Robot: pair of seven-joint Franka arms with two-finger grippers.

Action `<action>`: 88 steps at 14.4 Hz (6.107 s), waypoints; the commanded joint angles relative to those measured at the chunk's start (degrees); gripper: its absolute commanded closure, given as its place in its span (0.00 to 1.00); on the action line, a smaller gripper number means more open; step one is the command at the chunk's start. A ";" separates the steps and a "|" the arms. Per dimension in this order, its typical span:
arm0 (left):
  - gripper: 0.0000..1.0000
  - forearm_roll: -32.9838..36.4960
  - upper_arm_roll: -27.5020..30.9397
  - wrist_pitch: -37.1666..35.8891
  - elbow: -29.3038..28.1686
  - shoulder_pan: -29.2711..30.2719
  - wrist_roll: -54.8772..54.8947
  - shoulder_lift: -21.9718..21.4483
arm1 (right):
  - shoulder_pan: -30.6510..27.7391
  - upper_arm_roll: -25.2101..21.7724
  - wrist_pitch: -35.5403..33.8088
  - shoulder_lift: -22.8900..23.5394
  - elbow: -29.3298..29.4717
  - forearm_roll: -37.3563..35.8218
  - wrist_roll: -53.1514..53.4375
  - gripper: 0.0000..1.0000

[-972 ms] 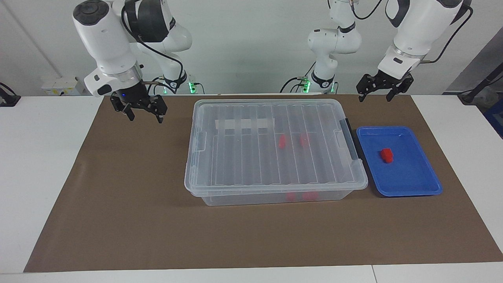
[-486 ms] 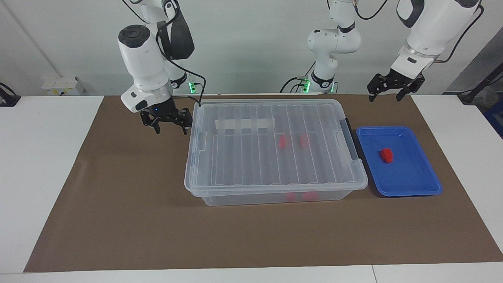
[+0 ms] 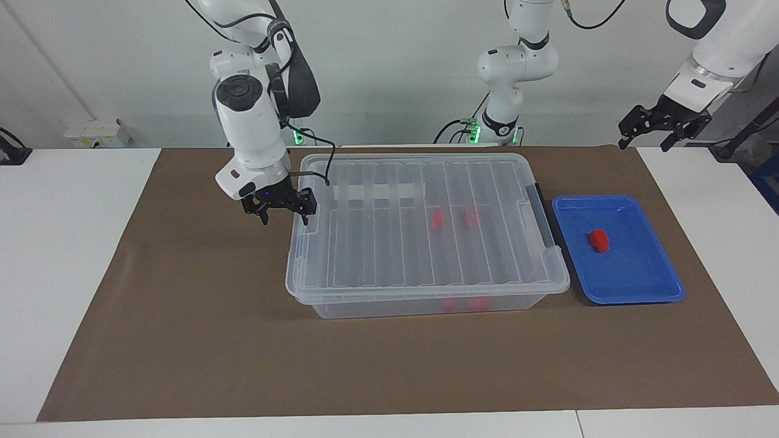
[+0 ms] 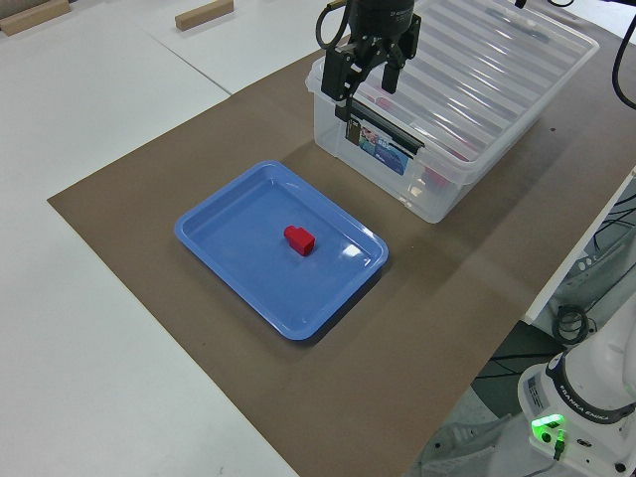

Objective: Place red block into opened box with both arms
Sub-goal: 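Reach the right gripper to the lid edge while the left gripper draws back, then pull the clear lid toward the right gripper while the left gripper reaches the block, then grasp the red block with the left gripper while the right gripper withdraws, then carry the red block from the blue tray over the open box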

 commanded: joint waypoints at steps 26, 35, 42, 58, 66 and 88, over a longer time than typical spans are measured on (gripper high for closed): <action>0.00 0.41 -1.17 45.13 -28.46 1.71 -16.32 6.21 | -19.04 -0.13 0.34 -0.74 -2.26 -0.78 -18.61 0.04; 0.00 0.33 -1.17 54.55 -29.78 2.49 -11.46 13.68 | -22.83 -0.13 0.43 -0.83 -2.35 -0.78 -23.62 0.04; 0.00 0.41 -1.17 54.29 -30.57 2.23 -6.19 14.48 | -23.71 -0.13 0.35 -0.83 -2.18 -0.78 -23.72 0.04; 1.00 0.41 -1.17 48.68 -30.06 2.32 -3.89 14.13 | -17.73 0.49 -17.92 -9.80 9.23 -0.69 -13.61 0.01; 1.00 -0.20 -1.26 21.10 -11.35 0.39 -5.90 12.11 | -17.82 0.58 -28.13 -5.05 22.26 -1.05 -12.38 0.01; 1.00 -4.60 -14.09 26.49 -12.98 -18.42 -57.42 6.57 | -17.82 0.49 -27.16 -7.69 15.49 -0.87 -12.20 0.00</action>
